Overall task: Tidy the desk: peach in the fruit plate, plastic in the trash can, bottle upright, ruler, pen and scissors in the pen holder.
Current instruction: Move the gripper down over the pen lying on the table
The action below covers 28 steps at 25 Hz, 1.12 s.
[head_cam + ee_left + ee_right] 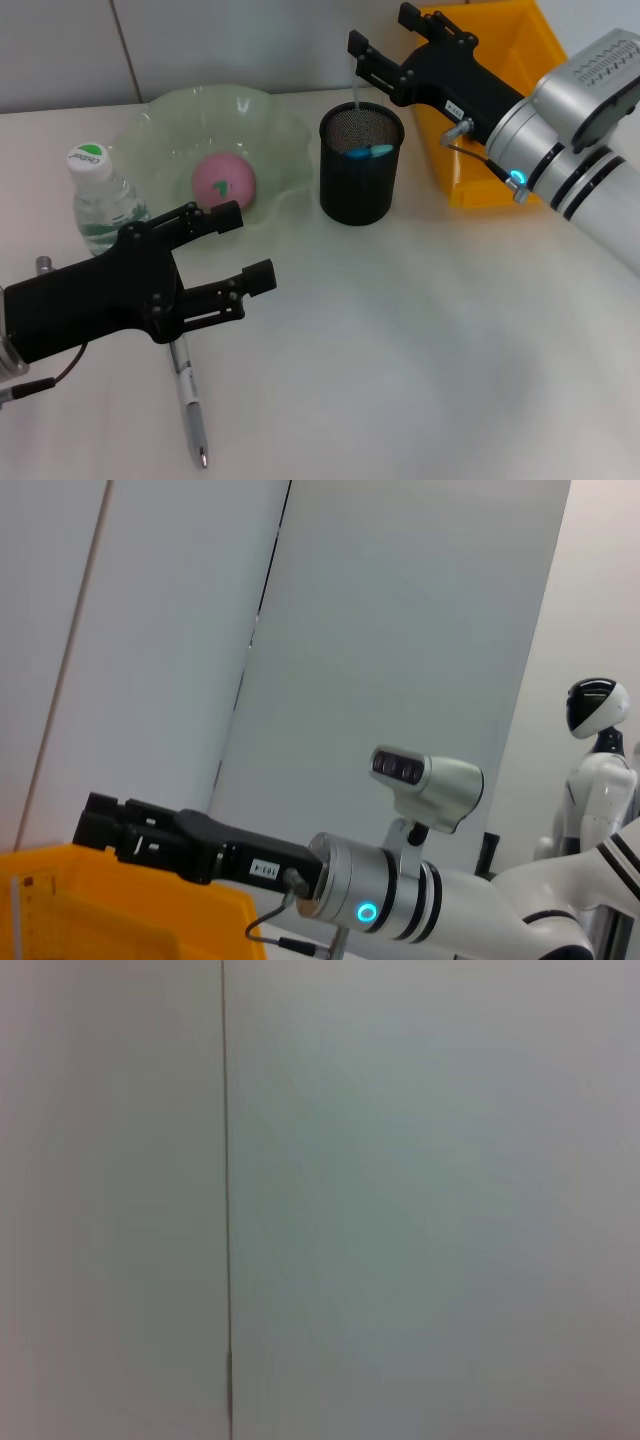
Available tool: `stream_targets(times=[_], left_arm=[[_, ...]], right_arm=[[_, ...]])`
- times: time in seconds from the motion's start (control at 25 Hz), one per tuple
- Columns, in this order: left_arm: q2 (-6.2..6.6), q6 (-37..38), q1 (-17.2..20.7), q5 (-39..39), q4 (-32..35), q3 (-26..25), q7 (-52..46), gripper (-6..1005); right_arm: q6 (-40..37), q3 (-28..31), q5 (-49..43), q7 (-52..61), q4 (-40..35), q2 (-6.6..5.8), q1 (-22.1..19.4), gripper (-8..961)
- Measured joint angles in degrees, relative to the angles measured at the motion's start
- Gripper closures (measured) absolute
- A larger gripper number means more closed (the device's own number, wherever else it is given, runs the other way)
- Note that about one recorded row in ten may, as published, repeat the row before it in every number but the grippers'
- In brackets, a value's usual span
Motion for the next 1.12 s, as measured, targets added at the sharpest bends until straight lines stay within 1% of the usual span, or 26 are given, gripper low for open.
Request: stream_targets(times=[0.04, 0.2, 0.24, 0.28, 0.32, 0.4, 0.44, 0.48, 0.52, 0.56, 0.64, 0.68, 0.72, 0.76, 0.84, 0.88, 0.92, 1.0, 1.04, 1.08, 1.12], left_arm=[[-0.05, 0.01, 0.00, 0.16, -0.03, -0.07, 0.01, 169], [-0.18, 0.27, -0.03, 0.43, -0.04, -0.24, 0.16, 170], [-0.18, 0.39, -0.06, 0.44, -0.01, -0.24, 0.20, 170], [-0.18, 0.39, -0.06, 0.44, -0.01, -0.24, 0.20, 170], [-0.18, 0.49, -0.10, 0.44, 0.00, -0.24, 0.29, 170], [-0.09, 0.63, -0.17, 0.49, 0.00, -0.24, 0.54, 170], [-0.03, 0.63, -0.23, 0.55, -0.01, -0.26, 0.62, 170], [0.04, 0.63, -0.28, 0.64, -0.07, -0.29, 0.72, 170], [0.04, 0.63, -0.28, 0.64, -0.07, -0.29, 0.72, 170], [0.18, 0.63, -0.38, 0.90, -0.10, -0.49, 0.79, 170], [0.22, 0.70, -0.40, 1.34, -0.07, -0.69, 0.79, 170], [0.22, 0.84, -0.44, 1.77, -0.04, -0.89, 0.79, 170], [0.20, 1.01, -0.46, 2.14, -0.02, -1.13, 0.79, 170], [0.12, 1.52, -0.57, 2.83, 0.01, -1.51, 0.79, 170], [0.09, 1.77, -0.63, 3.18, 0.01, -1.73, 0.81, 170], [0.09, 1.77, -0.63, 3.18, 0.01, -1.73, 0.81, 170], [0.17, 1.93, -0.72, 3.66, 0.01, -1.80, 0.84, 170], [0.21, 1.94, -0.76, 3.95, 0.01, -1.80, 0.84, 170], [0.26, 1.95, -0.77, 4.15, 0.01, -1.80, 0.84, 170], [0.31, 1.96, -0.81, 4.39, 0.01, -1.80, 0.84, 170], [0.34, 1.98, -0.84, 4.51, 0.01, -1.80, 0.84, 170]], right_arm=[[-0.19, -0.06, -0.06, 0.57, -0.24, 0.00, -0.15, 199], [-1.88, -0.07, -0.11, 2.15, -0.70, -0.01, -0.66, 197], [-3.02, 0.06, -0.04, 2.40, -0.78, -0.02, -0.92, 197], [-6.73, 0.36, 0.14, 3.15, -1.12, -0.03, -1.93, 197], [-6.73, 0.36, 0.14, 3.15, -1.12, -0.03, -1.93, 196], [-11.26, 0.25, 0.16, 6.10, -2.46, -0.07, -3.33, 195], [-13.60, 0.06, 0.10, 8.94, -3.71, -0.14, -4.18, 195], [-16.80, -0.86, -0.14, 15.22, -6.54, -0.19, -5.83, 195], [-16.80, -0.86, -0.14, 15.22, -6.54, -0.19, -5.83, 195], [-18.20, -1.53, -0.19, 18.43, -8.27, -0.22, -6.60, 195], [-21.15, -4.10, -0.22, 25.74, -12.69, -0.31, -8.65, 195], [-23.58, -6.97, -0.25, 32.64, -17.56, -0.41, -10.79, 196], [-23.58, -6.97, -0.25, 32.64, -17.56, -0.41, -10.79, 196], [-24.69, -8.75, -0.27, 36.69, -20.46, -0.50, -12.00, 196], [-26.48, -13.52, -0.63, 45.33, -26.96, -1.08, -14.88, 196], [-28.56, -17.63, -2.07, 51.91, -32.20, -2.31, -17.16, 196], [-28.56, -17.63, -2.07, 51.91, -32.20, -2.31, -17.16, 196], [-31.87, -20.84, -5.84, 58.20, -36.88, -4.01, -18.73, 196], [-33.43, -21.35, -8.37, 60.50, -38.30, -4.64, -19.00, 196], [-36.32, -21.59, -14.41, 64.76, -40.87, -5.85, -19.22, 197], [-36.32, -21.59, -14.41, 64.76, -40.87, -5.85, -19.22, 197]])
